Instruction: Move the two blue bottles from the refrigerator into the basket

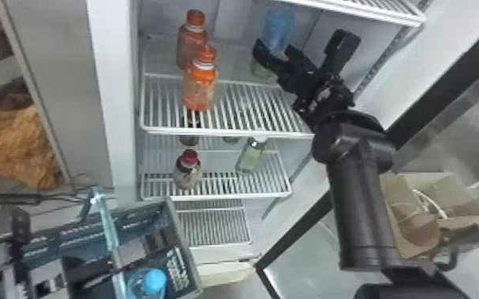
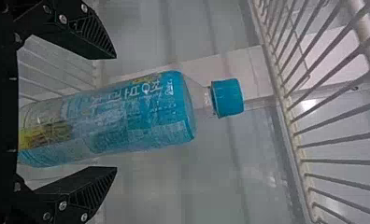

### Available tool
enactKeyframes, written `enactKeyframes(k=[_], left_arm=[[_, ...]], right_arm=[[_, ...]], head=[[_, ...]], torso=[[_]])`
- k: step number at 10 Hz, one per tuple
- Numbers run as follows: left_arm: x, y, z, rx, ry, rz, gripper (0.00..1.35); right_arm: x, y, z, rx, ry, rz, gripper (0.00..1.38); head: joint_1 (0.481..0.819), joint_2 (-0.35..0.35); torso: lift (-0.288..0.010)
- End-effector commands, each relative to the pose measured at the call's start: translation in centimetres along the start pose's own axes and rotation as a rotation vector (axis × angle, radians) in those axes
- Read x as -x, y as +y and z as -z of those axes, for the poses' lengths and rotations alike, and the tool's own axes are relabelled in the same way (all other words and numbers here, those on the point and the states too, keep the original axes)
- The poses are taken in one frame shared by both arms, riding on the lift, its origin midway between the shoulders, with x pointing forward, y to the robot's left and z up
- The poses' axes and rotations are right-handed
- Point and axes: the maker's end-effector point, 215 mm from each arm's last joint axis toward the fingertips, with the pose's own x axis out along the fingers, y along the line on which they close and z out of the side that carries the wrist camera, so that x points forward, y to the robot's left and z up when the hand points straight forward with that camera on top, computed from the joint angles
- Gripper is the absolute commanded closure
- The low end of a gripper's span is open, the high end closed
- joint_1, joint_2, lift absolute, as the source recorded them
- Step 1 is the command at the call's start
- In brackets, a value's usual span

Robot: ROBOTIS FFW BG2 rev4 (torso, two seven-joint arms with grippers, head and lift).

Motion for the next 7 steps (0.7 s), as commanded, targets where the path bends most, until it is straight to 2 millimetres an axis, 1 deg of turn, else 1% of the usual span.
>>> enactKeyframes(k=[1,3,4,5,6,7], left_arm=[[0.0,0.0,-0.1,0.000,0.001,0.000,1.20],[0.0,0.0,-0.1,-0.002,0.002,0.000,1.20],[-0.1,0.0,-0.2,-0.003,0.004,0.002,1.20],[-0.1,-0.1,-0.3,-0.006,0.004,0.003,1.20],[-0.2,-0.2,-0.3,-0.007,0.006,0.005,1.20],[-0.2,-0.2,-0.3,-0.008,0.002,0.006,1.20]], right_arm=[[-0.6,-0.5,0.0,0.009,0.009,0.012,0.20],[-1.9,-0.7,-0.5,0.023,0.020,0.022,0.20],[-2.6,-0.6,-0.5,0.031,0.030,0.019,0.23],[-3.5,0.0,-0.7,0.040,0.035,0.004,0.30],[-3.9,-0.1,-0.2,0.032,0.051,0.000,0.51],[-4.0,-0.2,0.2,0.029,0.059,-0.001,0.87]], head=[[0.695,-0.302],[0.695,-0.303],[0.695,-0.301],[0.695,-0.297],[0.695,-0.290],[0.695,-0.285]], torso=[[-0.010],[-0.010],[-0.010],[-0.010],[-0.010],[-0.010]])
